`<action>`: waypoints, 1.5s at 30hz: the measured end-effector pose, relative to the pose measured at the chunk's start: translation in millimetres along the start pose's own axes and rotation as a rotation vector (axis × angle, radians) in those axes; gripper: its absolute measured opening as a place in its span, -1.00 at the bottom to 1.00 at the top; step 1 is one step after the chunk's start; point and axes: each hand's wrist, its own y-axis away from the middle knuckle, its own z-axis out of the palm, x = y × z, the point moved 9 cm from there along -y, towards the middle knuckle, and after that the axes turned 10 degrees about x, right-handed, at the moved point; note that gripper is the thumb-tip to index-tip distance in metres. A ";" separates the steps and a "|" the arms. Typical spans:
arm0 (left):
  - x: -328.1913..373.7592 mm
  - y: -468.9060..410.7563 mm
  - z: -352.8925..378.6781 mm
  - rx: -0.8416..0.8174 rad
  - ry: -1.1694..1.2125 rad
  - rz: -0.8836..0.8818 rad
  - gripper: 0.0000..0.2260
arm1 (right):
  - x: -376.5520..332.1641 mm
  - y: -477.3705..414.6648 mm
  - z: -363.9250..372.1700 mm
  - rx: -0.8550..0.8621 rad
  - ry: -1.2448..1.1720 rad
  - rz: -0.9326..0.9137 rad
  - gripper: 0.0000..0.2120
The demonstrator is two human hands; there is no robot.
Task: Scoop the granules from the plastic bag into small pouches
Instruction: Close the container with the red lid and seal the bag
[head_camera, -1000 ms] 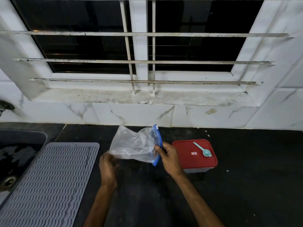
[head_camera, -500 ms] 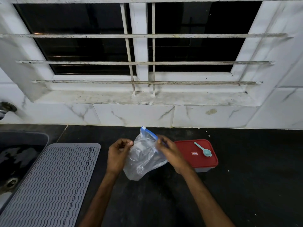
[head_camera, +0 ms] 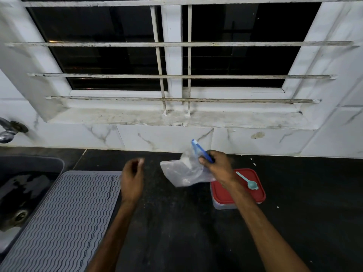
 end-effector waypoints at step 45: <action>75.9 17.9 53.5 -0.347 0.044 0.194 -0.82 | -64.2 29.9 43.3 -0.204 0.151 -0.281 -0.84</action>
